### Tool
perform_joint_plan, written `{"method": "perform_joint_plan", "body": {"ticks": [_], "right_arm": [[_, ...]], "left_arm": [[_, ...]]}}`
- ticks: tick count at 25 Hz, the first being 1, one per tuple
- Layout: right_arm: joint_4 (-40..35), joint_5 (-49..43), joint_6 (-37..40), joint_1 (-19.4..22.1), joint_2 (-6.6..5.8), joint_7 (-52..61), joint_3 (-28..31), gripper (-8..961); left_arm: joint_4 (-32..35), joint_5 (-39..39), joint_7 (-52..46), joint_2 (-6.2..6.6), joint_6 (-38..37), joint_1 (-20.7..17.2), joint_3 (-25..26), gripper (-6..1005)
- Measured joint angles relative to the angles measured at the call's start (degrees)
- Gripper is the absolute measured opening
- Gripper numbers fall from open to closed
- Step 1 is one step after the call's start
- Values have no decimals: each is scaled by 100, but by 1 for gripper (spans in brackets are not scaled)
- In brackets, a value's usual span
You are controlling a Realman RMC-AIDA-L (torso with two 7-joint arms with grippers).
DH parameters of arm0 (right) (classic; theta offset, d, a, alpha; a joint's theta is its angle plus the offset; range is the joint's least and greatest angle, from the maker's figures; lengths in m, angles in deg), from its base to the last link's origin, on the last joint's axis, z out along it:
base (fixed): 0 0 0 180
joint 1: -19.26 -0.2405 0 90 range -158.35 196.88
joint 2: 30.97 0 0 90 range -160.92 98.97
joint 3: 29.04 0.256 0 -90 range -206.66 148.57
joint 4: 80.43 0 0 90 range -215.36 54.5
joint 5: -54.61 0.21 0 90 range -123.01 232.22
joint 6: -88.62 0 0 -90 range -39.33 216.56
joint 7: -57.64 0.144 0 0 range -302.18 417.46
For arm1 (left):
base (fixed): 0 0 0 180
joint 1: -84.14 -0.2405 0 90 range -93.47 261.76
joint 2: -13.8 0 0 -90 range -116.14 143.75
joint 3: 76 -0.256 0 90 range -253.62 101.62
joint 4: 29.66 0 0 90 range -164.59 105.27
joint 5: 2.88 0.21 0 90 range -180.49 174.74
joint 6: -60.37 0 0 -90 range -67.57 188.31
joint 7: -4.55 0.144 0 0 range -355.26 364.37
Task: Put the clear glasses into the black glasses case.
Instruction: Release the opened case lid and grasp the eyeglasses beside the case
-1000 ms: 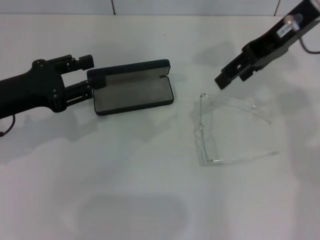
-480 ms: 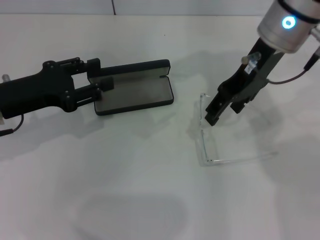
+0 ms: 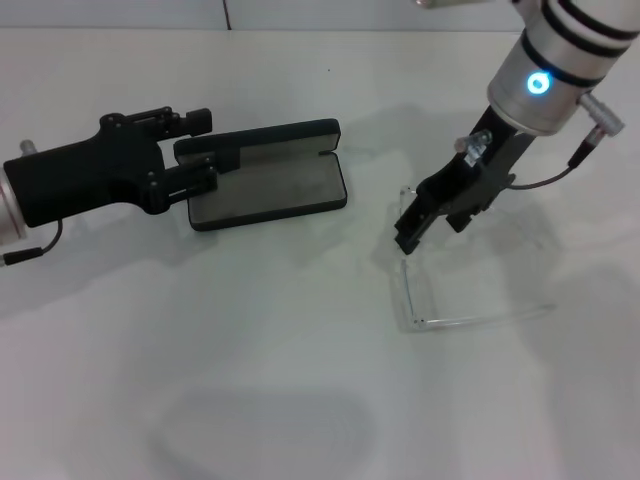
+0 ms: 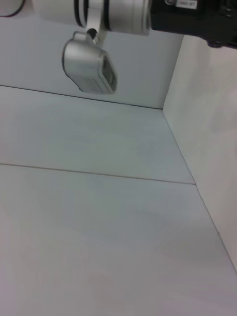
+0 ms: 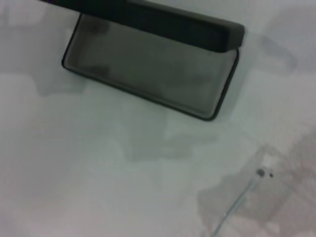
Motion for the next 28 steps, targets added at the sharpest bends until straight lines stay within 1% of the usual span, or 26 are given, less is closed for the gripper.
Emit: {"method": "perform_joint_plan", "body": {"ticks": [3,8,12,18,22,27,28], "right_arm": [[106,278,-282,65,1,-35,-153,779],[202,720,-698,137,4,-28,-673,779],[357,975,-973,142,4,-41,-956,778],[414,1129,-1169,214,3,-45,-1119,778],[416,1298,-1216,256,3,-50,-1320,778],[407,1358,-1170,232,3,-67,-1717,644],[387,1357,-1133,229,3,-95,-1758,598]], "left_arm": [[-96,0,89,-5,7,39,6,582],[-121,0,143,-7,49,48,3,582],[-124,0,154,-14,83,48,0,583],[-147,-4,174,-24,143,49,-3,583],[-296,-6,272,-24,143,102,-8,583],[-340,-8,292,-23,143,130,-9,583],[-341,-9,292,-22,143,132,-9,583]]}}
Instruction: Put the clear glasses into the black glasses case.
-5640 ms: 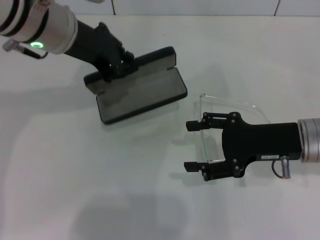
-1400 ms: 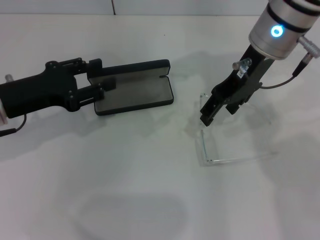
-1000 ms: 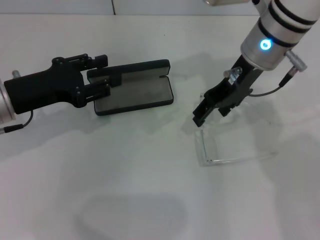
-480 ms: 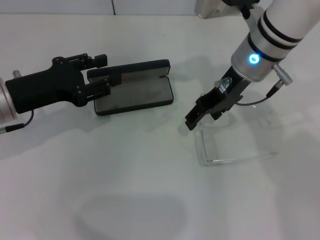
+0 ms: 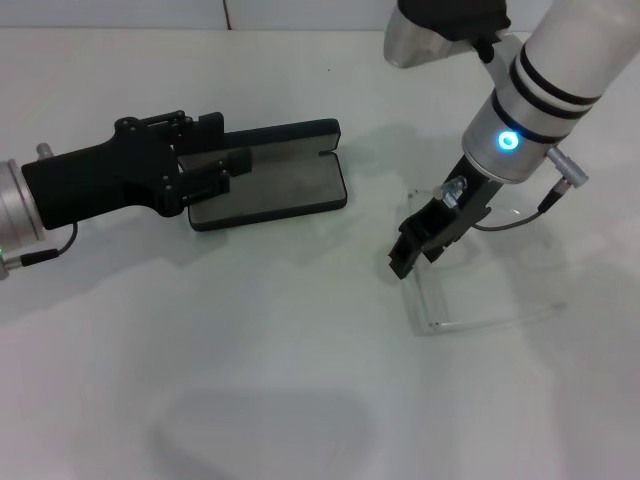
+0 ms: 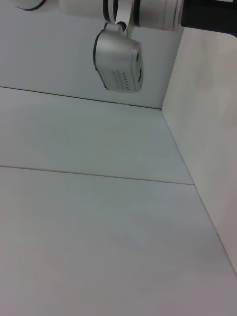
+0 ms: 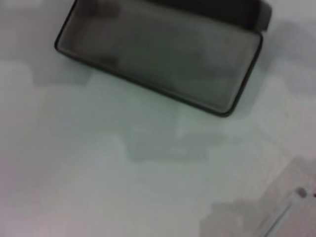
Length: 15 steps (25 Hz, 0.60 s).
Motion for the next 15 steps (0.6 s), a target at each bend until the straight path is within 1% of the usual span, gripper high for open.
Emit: {"method": "perform_joint_plan", "body": {"ticks": [4,12,15], "right_arm": [[-33,0,92,7,0,-68,30,413],[-106,-47,174,43,-3,-99,16,225],[-373,-52,235,136,-20,-105,21,202]], "left_arm": [[-1,-1,0,1,-1,4,0,583],[2,-3,-1,2,-4,-3,12,583],[35,-21,-28,2,-10,-54,24,583]]}}
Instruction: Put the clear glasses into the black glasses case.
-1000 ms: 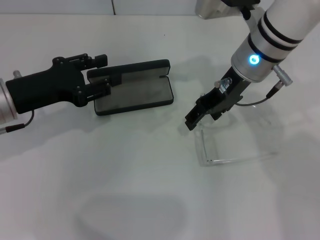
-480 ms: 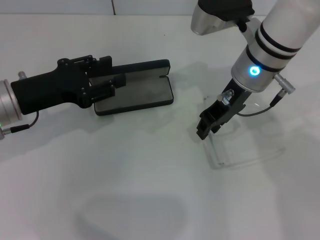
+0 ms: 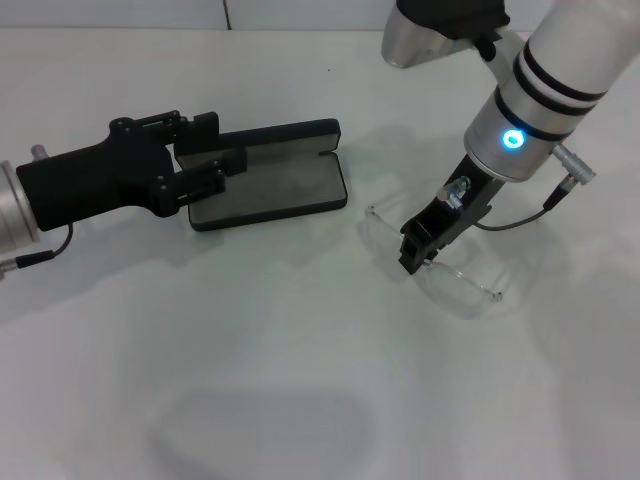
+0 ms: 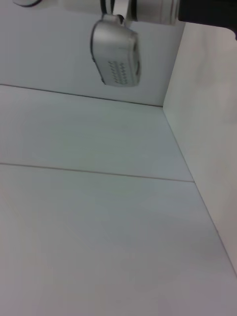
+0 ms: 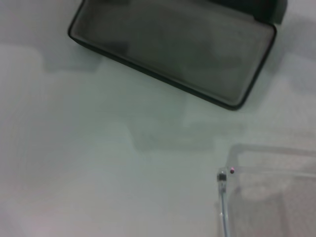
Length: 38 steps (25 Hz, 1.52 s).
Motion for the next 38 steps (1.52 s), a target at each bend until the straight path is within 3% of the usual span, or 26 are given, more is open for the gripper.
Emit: {"method": "perform_joint_plan", "body": {"ticks": [7,15,21,26,29,34,38], "right_arm": [[-1066,-44,354,532,-52,22,154,148],[-2948,-278,740,1527,-47,-51,908,95],[-3918,575,919,2309,-41,-843,1598,71],[-4031,1811,786,2959,-37,-1955,2031,31],[-3882,1967,596,3184,-56,-2152,2137,7],[-3805,1760,619,3171,-75,-2167,2179,15],[-3379,1643,704,2769,-128,-2022,2189,30]], "left_arm": [[8,-29,-16,9,-19,-28,10,581],[9,-240,-26,34,-51,-73,27,579],[9,-761,-67,43,-71,-111,29,577],[9,-1208,-262,51,-187,-58,29,576],[55,-1265,-321,59,-242,-42,28,575],[151,-1274,-388,61,-261,-98,29,574],[144,-1275,-391,61,-261,-125,29,573]]}}
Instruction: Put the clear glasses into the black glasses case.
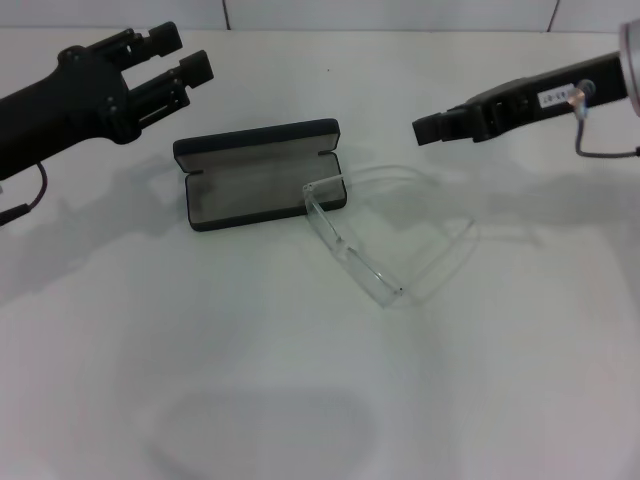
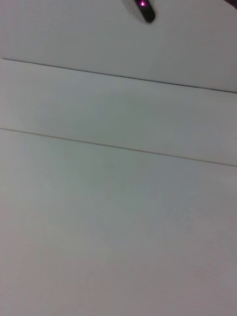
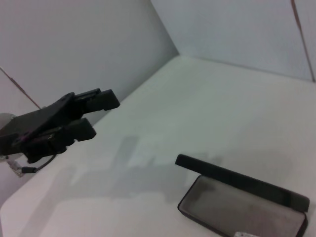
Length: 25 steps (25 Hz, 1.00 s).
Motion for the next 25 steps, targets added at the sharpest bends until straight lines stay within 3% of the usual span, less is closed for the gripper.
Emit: {"method": "perform_joint_plan", "body": {"ticks": [7,15,22,24,25], "right_arm": [[1061,-572,367,-1152,-154,328,0,88],[1914,-1516,343,-2131,125,691,-179,306],[2476,-1497,-308,-2672,142,1059,-925,449],[2646,-1425,-416,-2786,144,1106,-1073,622],[2730,-1367,-490,-2840,144,1131,-1166,622]], "left_arm": [[7,43,37,22,2,-141,0,571],[59,465,122,239,7,-203,-3,568],[644,1479,126,285,-29,-396,-46,565],[718,1640,119,271,-66,-403,-59,564],[738,1683,112,265,-84,-405,-60,564]]}}
